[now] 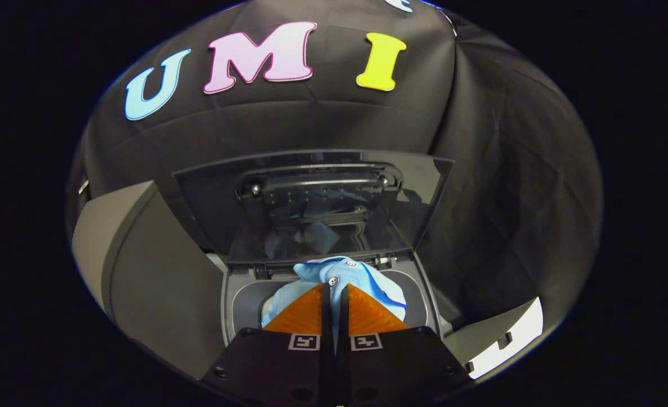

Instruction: Put the clothes into the washing machine and then close the washing machine lid.

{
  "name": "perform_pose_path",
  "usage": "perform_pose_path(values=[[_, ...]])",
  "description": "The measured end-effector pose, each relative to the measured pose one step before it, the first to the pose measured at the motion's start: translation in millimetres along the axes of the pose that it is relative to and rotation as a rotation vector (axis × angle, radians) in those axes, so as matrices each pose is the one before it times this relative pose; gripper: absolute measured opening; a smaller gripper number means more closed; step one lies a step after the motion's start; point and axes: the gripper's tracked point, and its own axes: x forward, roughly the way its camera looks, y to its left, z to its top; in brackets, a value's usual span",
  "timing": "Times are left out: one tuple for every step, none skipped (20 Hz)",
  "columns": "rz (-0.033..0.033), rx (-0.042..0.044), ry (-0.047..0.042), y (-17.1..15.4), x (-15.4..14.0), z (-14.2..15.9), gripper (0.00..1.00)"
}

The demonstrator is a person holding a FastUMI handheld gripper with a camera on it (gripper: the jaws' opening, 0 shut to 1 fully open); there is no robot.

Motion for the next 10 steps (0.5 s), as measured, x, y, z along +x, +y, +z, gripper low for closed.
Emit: perform_pose_path(values=[[-0.00018,-0.01349,0.00529,-0.09,6.65,-4.22,0.05],[-0.00160,-0.00476,0.01321,0.09,8.35,-7.12,0.05],[0.01177,-0.00319,0.00945,1.32,5.30,-4.75,0.05],[0.00134,-0.00065,0.01458,0.96,7.18,-5.95,0.05],[0.00548,-0.00838,0.01647,0.29,2.36,-7.54,0.05],[-0.00142,-0.00959,0.01413,0.46,6.65,-7.00,0.05],[0.00535,-0.00527,0.01485,1.09,6.75,-6.88,0.05],[0.00467,-0.00127,0.01062,1.60,6.40,-6.64,0.05],[0.00470,0.00018,0.01960,1.04,7.56,-7.86,0.05],[0.00584,-0.00630,0.01675,2.12,7.26,-8.50,0.05]])
